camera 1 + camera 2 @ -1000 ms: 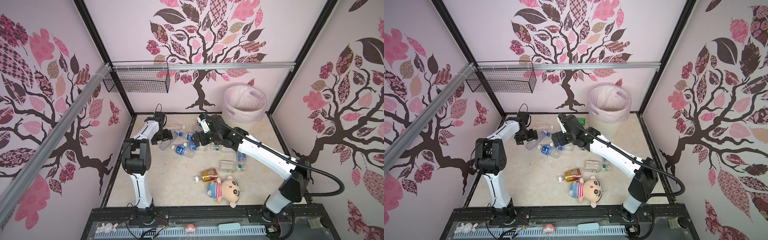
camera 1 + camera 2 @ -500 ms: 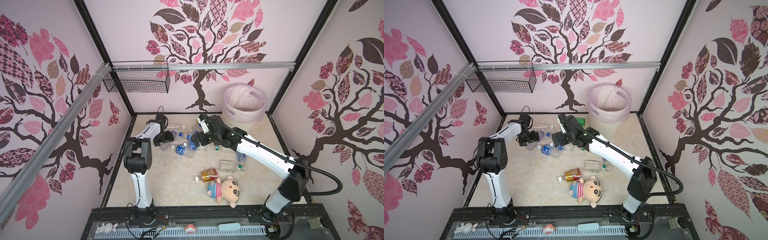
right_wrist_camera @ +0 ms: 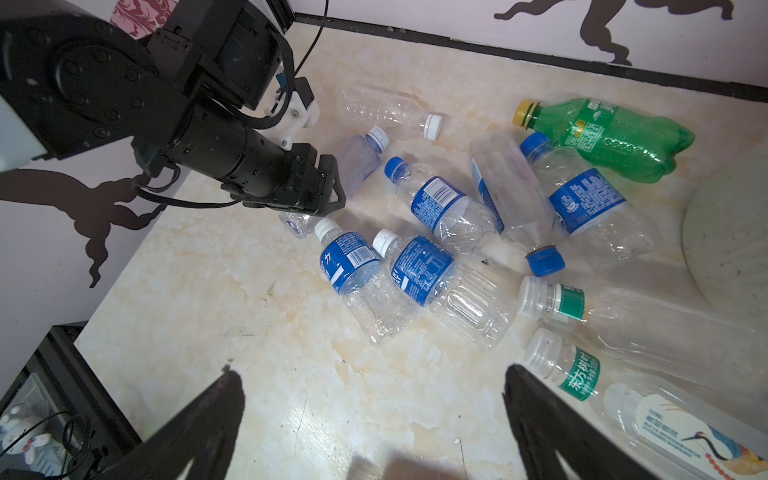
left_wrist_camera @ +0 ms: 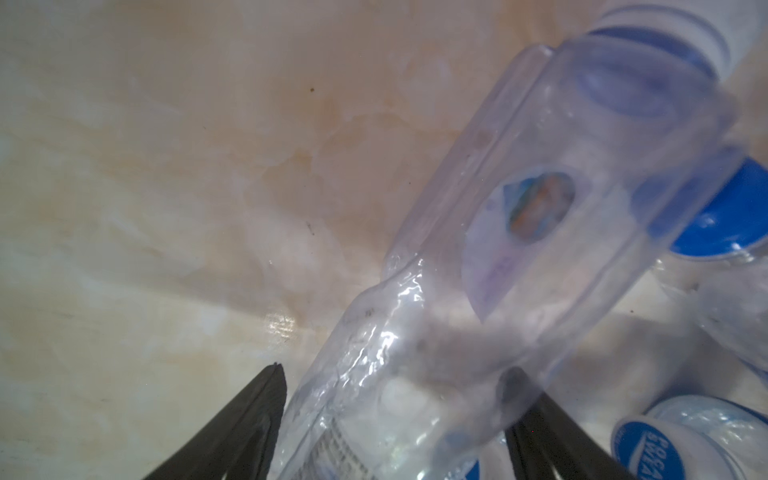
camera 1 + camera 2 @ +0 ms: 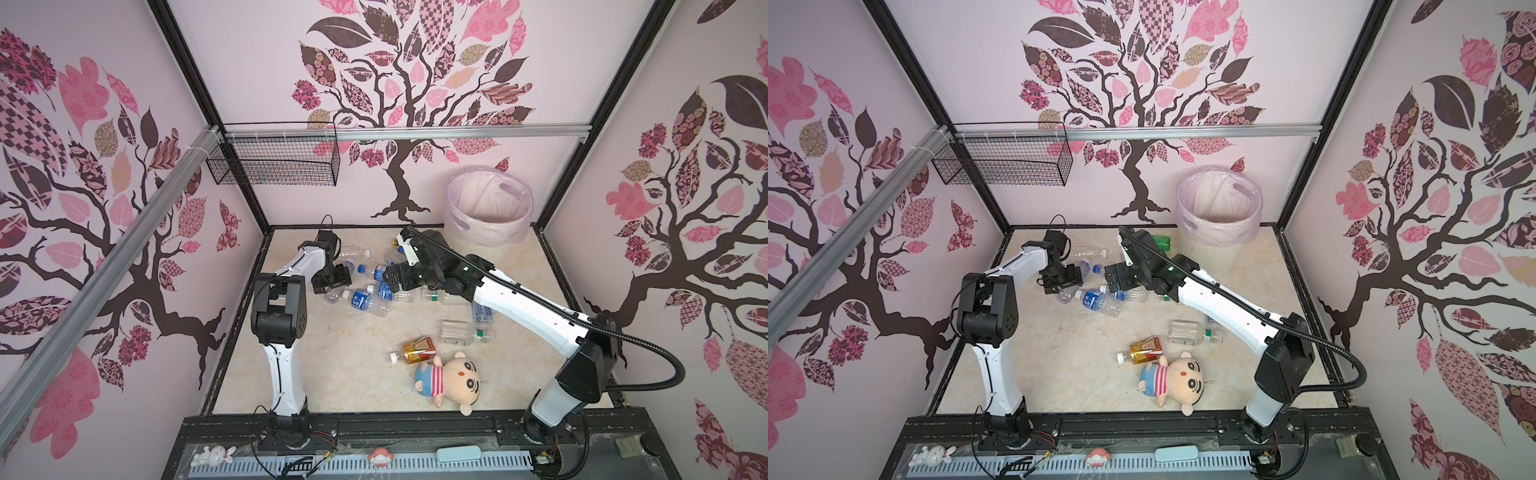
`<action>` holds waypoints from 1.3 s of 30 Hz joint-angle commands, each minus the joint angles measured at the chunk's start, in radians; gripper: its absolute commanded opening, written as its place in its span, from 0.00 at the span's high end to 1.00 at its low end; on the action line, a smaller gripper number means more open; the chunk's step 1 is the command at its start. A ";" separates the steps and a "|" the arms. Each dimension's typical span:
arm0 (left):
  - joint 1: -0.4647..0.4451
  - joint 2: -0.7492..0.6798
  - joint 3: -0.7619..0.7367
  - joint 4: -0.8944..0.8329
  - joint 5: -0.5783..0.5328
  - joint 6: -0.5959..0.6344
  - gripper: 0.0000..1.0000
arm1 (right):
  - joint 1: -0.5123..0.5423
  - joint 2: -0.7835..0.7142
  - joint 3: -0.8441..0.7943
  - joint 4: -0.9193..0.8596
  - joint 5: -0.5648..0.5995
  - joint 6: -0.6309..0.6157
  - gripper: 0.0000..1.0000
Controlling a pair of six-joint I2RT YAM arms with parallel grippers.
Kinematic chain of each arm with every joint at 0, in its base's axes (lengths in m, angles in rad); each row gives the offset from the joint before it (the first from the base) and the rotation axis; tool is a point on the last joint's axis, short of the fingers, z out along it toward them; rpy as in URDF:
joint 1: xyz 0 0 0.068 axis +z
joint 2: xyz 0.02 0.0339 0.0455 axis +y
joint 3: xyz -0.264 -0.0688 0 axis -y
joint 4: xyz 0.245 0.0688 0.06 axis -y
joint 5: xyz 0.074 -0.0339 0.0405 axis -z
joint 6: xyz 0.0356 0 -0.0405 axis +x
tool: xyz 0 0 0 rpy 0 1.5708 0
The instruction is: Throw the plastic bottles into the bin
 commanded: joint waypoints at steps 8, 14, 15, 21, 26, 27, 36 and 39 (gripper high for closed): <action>-0.005 0.013 -0.061 0.027 0.019 -0.004 0.23 | -0.067 0.007 0.000 -0.002 -0.073 0.080 0.00; -0.008 -0.006 -0.064 0.023 0.035 -0.007 0.35 | -0.075 0.000 0.000 -0.006 -0.071 0.079 0.01; -0.007 -0.014 -0.069 0.025 0.033 -0.007 0.36 | -0.075 -0.003 -0.001 -0.006 -0.069 0.079 0.01; -0.008 -0.065 -0.089 0.026 0.029 -0.006 0.43 | -0.075 -0.020 -0.006 -0.006 -0.058 0.077 0.00; -0.012 -0.117 -0.105 0.020 0.060 -0.023 0.48 | -0.075 -0.032 -0.006 -0.007 -0.055 0.082 0.00; -0.016 -0.133 -0.112 0.020 0.061 -0.021 0.48 | -0.076 -0.035 -0.003 -0.007 -0.051 0.081 0.00; -0.078 -0.306 -0.155 0.043 0.152 -0.018 0.48 | -0.108 -0.071 0.028 -0.041 -0.009 0.111 0.01; -0.119 -0.376 -0.187 0.082 0.187 -0.043 0.48 | -0.139 -0.060 0.090 -0.105 -0.008 0.133 0.00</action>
